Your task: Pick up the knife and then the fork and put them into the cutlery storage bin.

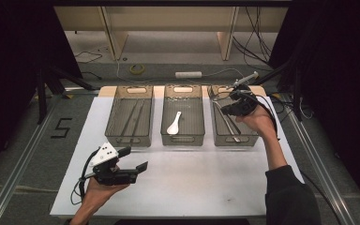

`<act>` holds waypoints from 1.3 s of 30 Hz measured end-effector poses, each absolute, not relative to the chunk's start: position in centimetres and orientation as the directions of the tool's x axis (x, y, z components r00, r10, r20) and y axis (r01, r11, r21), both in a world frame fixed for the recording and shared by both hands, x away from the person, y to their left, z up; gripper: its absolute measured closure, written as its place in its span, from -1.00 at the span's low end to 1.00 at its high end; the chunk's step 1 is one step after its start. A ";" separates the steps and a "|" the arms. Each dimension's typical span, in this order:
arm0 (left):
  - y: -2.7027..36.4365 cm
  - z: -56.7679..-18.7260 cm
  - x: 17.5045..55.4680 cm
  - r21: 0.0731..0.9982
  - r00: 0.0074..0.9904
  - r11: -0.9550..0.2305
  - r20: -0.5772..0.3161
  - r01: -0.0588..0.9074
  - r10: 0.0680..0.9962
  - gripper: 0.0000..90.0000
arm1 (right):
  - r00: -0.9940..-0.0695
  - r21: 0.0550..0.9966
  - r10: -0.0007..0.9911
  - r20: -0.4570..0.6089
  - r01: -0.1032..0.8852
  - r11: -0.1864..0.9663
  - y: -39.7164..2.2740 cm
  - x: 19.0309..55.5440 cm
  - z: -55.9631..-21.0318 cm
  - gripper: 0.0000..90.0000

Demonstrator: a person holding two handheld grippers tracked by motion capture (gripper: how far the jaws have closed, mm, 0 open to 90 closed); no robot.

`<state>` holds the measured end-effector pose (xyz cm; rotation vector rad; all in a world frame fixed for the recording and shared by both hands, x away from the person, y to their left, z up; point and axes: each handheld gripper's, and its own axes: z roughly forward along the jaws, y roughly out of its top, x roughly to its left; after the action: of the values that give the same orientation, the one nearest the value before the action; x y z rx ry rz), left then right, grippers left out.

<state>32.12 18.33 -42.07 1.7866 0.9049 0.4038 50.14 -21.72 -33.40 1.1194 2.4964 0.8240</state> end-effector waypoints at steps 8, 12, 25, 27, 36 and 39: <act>18.3 -42.1 32.1 0.907 0.658 -0.169 -0.143 0.387 0.740 -0.66 | -0.615 0.605 0.789 -0.012 0.623 0.495 -22.7 52.2 -33.8 0.90; 18.3 -42.1 32.1 0.907 0.658 -0.168 -0.144 0.387 0.739 -0.66 | -0.586 0.603 0.810 0.000 0.646 0.468 -23.3 52.9 -34.3 0.90; 18.4 -42.1 32.1 0.907 0.658 -0.165 -0.146 0.387 0.739 -0.66 | -0.535 0.598 0.845 -0.002 0.676 0.430 -23.9 53.7 -35.5 0.90; 18.4 -42.1 32.1 0.907 0.658 -0.165 -0.147 0.388 0.739 -0.66 | -0.533 0.604 0.846 -0.007 0.672 0.428 -23.9 53.8 -35.7 0.90; 18.4 -42.1 32.1 0.907 0.657 -0.164 -0.147 0.388 0.739 -0.66 | -0.512 0.605 0.859 -0.008 0.682 0.412 -24.2 53.9 -37.0 0.90; 18.4 -42.1 32.1 0.907 0.658 -0.166 -0.145 0.386 0.739 -0.66 | -0.502 0.606 0.865 -0.009 0.686 0.404 -24.3 54.0 -37.4 0.90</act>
<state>32.10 18.37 -42.05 1.7823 0.9046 0.4032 54.00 -24.28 -37.41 1.3454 2.3439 0.7840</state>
